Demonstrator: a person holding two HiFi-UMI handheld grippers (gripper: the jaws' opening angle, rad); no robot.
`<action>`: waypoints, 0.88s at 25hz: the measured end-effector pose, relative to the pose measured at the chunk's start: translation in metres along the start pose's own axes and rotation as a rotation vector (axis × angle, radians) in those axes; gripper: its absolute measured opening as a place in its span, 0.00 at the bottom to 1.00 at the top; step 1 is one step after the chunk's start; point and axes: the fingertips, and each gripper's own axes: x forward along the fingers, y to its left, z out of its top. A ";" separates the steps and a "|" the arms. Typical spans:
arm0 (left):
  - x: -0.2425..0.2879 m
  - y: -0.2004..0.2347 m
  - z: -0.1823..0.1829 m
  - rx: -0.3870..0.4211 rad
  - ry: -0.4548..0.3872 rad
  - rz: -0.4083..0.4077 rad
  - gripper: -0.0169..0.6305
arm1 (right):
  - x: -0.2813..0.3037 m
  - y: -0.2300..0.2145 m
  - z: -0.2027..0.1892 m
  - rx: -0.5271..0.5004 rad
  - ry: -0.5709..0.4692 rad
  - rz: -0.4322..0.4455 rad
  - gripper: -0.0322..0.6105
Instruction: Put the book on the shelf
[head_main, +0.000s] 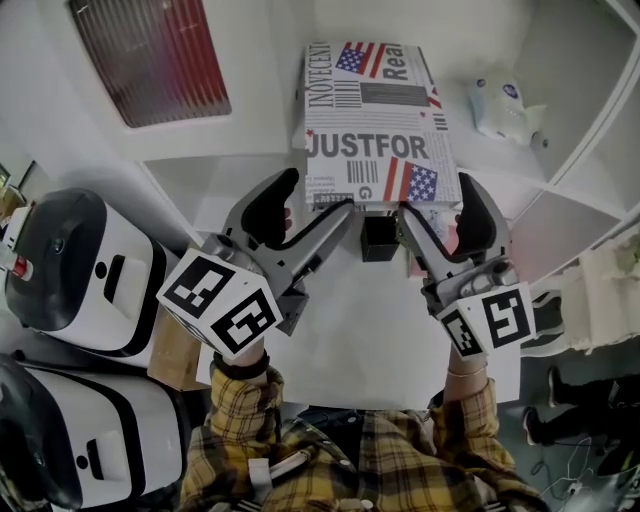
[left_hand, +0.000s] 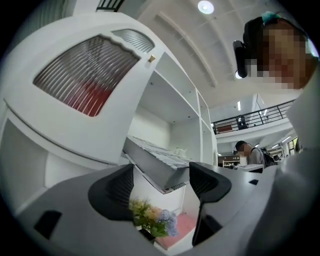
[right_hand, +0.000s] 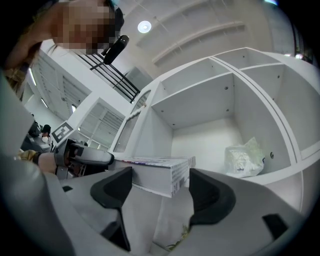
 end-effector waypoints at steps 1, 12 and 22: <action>-0.002 0.000 0.001 0.042 -0.023 0.018 0.58 | 0.000 0.000 -0.001 -0.010 -0.032 0.006 0.58; -0.025 -0.018 0.000 0.384 -0.242 0.189 0.36 | -0.014 0.008 0.011 -0.133 -0.249 -0.009 0.58; -0.023 -0.028 -0.004 0.473 -0.259 0.314 0.24 | -0.014 0.013 0.012 -0.230 -0.244 -0.009 0.55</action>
